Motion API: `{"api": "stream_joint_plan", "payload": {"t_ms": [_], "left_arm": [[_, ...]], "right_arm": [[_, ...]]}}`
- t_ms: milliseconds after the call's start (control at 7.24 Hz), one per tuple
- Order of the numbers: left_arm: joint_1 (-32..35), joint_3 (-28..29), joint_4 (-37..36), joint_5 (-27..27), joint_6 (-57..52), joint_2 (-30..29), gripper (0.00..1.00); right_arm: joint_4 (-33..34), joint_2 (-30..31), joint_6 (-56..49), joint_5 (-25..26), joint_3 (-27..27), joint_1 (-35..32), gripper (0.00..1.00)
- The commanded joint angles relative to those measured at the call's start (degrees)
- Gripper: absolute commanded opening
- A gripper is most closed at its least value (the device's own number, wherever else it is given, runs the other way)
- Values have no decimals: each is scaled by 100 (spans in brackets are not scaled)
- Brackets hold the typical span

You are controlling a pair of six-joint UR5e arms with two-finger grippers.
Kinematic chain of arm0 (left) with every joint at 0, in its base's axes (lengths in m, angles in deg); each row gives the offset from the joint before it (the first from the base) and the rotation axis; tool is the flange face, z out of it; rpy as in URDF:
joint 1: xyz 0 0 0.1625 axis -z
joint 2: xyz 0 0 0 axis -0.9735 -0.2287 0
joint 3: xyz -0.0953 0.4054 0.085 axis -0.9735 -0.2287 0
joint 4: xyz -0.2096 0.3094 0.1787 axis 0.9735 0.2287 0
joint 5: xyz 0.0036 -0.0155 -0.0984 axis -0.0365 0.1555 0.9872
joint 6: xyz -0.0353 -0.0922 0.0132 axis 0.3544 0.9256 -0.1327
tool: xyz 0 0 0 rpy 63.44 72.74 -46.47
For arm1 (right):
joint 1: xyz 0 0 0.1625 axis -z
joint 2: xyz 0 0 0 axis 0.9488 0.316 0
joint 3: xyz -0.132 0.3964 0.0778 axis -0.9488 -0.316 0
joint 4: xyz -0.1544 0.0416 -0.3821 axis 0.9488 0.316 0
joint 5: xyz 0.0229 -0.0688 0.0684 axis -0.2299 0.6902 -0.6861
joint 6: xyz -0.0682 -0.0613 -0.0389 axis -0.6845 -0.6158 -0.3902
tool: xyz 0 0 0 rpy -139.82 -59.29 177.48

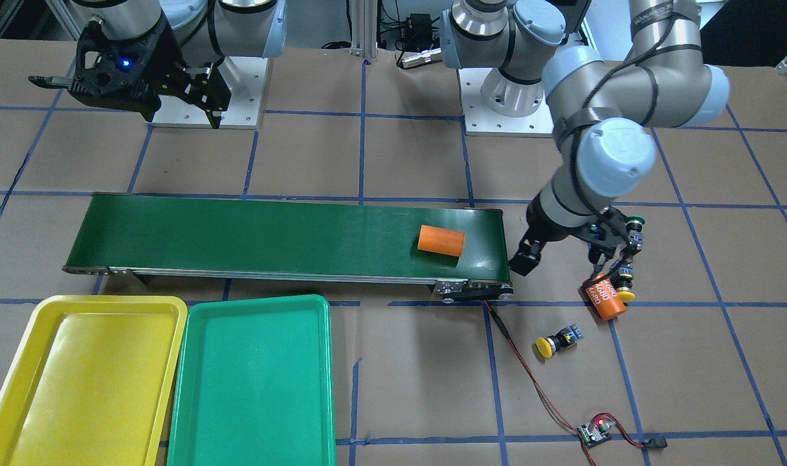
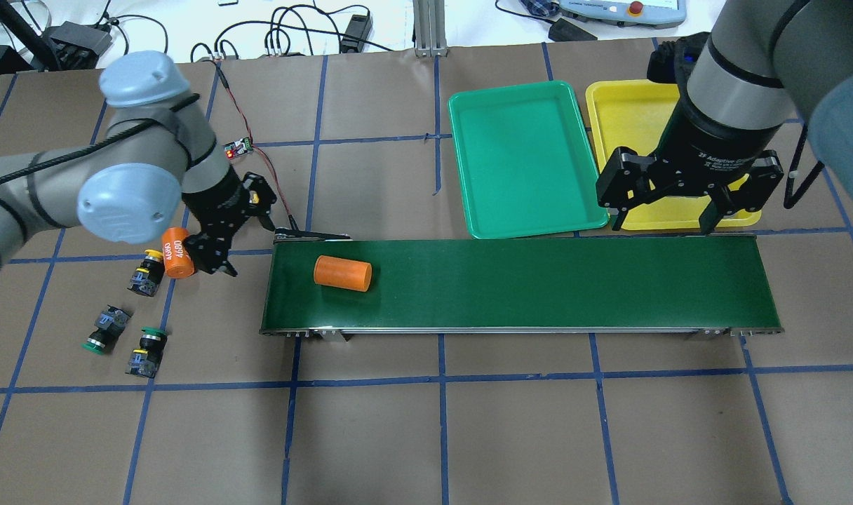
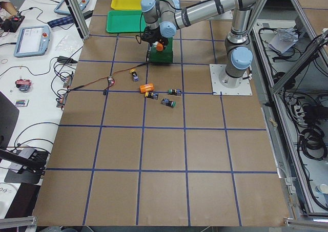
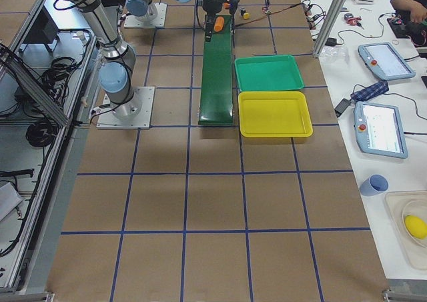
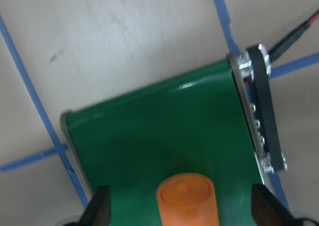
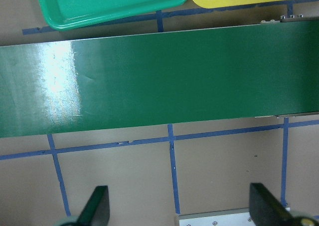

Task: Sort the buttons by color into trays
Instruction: 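Open the left gripper on the belt and lift away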

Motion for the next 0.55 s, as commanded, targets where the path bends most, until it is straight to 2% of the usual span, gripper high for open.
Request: {"api": "stream_joint_plan", "payload": {"t_ms": [0,138,276,414], "left_arm": [[-867,74,-1038,-11,-1959,-473,100],[-851,248,-1238,33,-1677,-641,100],[-824,624,-1283,434,-1100,-834,100],[-798,1002,-1206,586,-590,-1036,100]], "right_arm": [[6,-10,1,3,1,0,100],[6,7,-7,3,19,0,100],[15,8,1,-6,28,0,100],[15,8,-7,3,36,0,100]]}}
